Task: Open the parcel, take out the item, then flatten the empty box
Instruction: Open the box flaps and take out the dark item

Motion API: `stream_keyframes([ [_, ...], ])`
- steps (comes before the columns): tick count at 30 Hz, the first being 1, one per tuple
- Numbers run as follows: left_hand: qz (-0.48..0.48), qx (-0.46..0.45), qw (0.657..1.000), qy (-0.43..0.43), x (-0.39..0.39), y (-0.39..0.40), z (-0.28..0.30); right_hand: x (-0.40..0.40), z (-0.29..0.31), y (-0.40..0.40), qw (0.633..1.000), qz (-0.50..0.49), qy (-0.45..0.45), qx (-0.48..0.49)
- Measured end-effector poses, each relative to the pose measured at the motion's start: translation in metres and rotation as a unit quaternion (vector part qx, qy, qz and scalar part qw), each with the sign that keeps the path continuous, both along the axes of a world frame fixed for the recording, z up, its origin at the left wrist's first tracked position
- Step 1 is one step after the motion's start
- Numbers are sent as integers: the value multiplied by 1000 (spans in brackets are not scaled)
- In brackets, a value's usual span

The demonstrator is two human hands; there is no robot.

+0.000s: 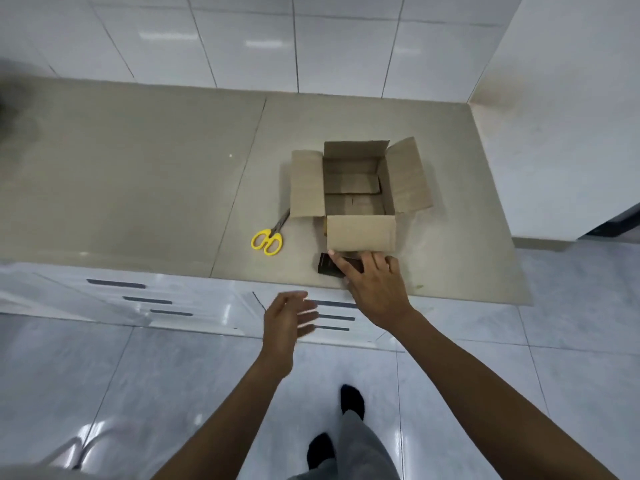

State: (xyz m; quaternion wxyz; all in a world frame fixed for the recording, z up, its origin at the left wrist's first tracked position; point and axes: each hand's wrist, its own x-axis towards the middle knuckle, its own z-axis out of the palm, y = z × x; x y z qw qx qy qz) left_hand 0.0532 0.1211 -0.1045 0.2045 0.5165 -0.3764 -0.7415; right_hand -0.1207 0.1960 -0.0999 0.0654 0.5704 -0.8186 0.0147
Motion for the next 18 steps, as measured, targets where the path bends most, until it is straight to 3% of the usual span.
stream_keyframes([
  [2,32,233,971,51,4,7,-16,6,-2,-5,999,-28,-29,-18],
  [4,49,331,939,76,4,10,-36,6,-5,-6,998,-35,-32,-31],
  [12,52,337,939,47,-43,16,-117,-10,-29,-5,993,35,-40,-103],
  [18,151,348,913,149,-81,18,-161,-17,-35,-6,985,56,-92,-131],
])
